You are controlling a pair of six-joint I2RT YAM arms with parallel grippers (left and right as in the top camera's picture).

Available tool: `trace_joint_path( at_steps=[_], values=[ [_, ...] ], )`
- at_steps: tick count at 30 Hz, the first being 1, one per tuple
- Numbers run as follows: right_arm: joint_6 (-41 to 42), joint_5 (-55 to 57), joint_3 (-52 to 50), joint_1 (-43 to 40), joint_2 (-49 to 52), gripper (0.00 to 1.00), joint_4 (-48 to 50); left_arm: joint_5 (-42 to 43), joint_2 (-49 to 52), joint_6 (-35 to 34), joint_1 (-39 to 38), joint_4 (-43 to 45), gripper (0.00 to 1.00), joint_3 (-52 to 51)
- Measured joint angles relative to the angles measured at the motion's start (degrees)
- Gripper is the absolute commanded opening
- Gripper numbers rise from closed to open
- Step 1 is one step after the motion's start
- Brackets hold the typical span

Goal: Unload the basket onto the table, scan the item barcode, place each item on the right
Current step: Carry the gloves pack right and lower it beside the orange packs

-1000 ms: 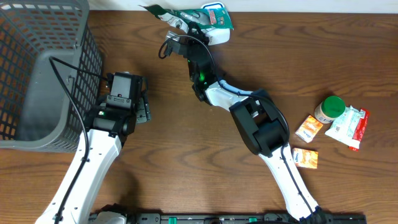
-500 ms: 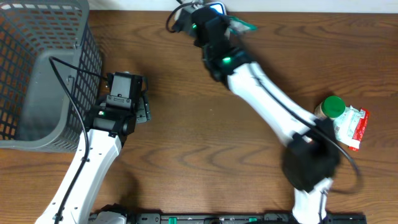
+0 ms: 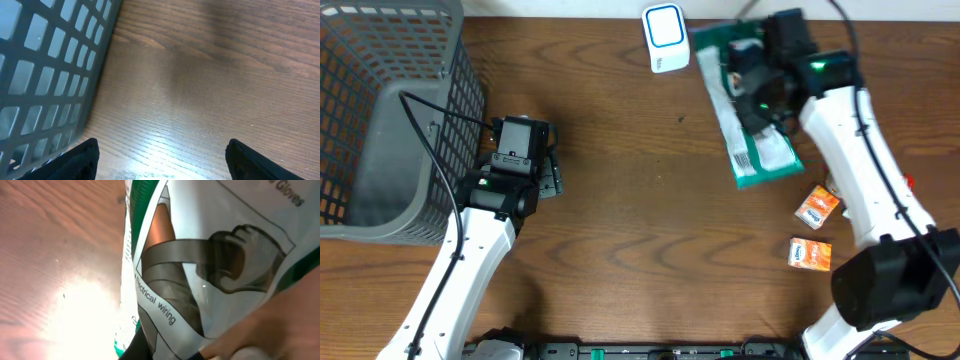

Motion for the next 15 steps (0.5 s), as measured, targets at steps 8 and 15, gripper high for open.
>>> trace_joint_path(
  at_steps=[8, 15],
  values=[
    [4.3, -5.9, -14.6, -8.4, 0.0, 0.33, 7.7, 0.0, 0.0, 0.0, 0.0, 0.0, 0.82, 0.0],
    [4.5, -7.2, -19.3, -9.0, 0.0, 0.99, 11.3, 0.0, 0.0, 0.0, 0.0, 0.0, 0.82, 0.0]
  ],
)
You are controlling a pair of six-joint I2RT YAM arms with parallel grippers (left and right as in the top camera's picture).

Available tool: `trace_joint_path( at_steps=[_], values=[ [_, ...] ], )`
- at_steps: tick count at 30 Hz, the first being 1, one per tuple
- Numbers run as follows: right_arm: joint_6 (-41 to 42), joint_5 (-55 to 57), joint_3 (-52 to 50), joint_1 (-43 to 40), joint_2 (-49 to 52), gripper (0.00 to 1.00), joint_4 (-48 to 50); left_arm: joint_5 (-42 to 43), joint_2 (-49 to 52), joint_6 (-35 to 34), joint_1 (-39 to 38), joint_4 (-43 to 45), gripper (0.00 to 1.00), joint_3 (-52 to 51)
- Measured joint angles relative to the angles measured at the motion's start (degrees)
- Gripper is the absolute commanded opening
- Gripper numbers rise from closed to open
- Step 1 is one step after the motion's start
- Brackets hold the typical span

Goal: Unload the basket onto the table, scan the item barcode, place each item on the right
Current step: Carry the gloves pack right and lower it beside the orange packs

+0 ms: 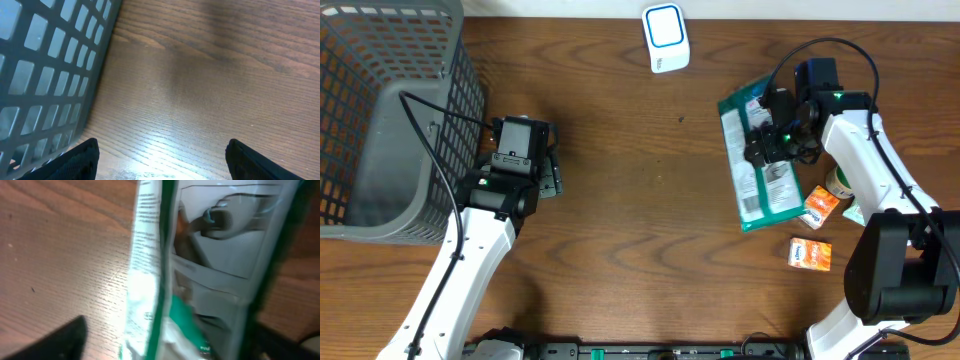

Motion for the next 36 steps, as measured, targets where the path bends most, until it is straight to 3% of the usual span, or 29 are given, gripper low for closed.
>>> trace_joint_path(
  at_steps=[11, 21, 30, 36],
  values=[
    [-0.4, 0.7, 0.0, 0.0, 0.0, 0.99, 0.3, 0.0, 0.0, 0.0, 0.0, 0.0, 0.82, 0.0],
    [6.0, 23.1, 0.0, 0.0, 0.0, 0.99, 2.3, 0.0, 0.0, 0.0, 0.0, 0.0, 0.82, 0.0],
    [2.9, 10.3, 0.0, 0.1, 0.0, 0.99, 3.2, 0.0, 0.0, 0.0, 0.0, 0.0, 0.82, 0.0],
    [3.3, 18.5, 0.0, 0.0, 0.0, 0.99, 2.4, 0.0, 0.0, 0.0, 0.0, 0.0, 0.82, 0.0]
  ],
)
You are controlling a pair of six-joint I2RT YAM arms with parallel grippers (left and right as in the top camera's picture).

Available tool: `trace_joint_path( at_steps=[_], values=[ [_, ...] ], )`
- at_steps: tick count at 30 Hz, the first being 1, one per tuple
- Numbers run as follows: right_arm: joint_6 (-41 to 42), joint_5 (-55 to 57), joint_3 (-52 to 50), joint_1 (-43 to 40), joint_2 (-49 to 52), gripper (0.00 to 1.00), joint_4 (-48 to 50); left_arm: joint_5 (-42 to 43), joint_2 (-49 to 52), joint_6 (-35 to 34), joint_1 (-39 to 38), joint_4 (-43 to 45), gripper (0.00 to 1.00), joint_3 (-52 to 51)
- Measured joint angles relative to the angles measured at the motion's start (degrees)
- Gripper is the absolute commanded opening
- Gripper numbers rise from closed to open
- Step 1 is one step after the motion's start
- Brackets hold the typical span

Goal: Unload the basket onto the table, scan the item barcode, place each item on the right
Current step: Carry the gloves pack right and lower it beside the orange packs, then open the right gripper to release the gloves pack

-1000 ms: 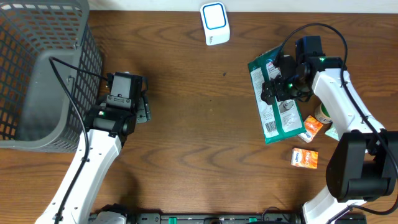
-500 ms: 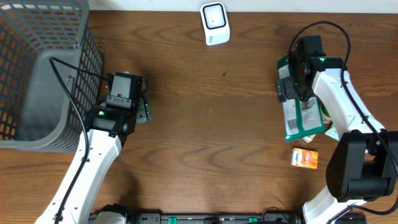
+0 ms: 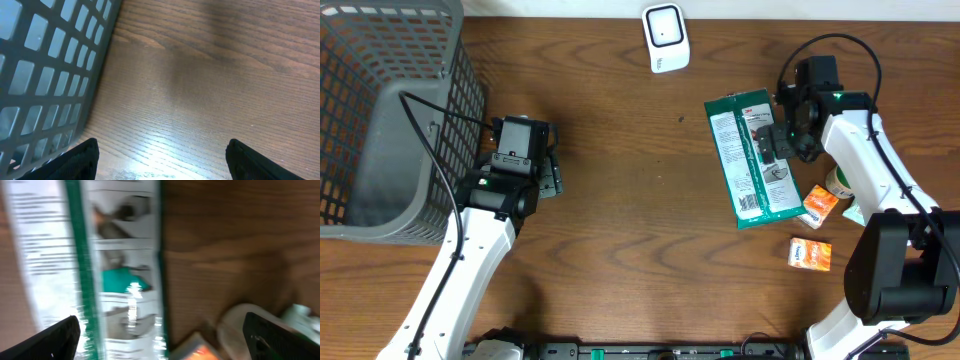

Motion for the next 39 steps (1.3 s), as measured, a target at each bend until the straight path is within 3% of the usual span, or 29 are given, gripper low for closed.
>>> trace_joint_path(
  at_steps=[39],
  values=[
    [0.6, 1.1, 0.0, 0.0, 0.0, 0.99, 0.2, 0.0, 0.0, 0.0, 0.0, 0.0, 0.82, 0.0]
  ],
)
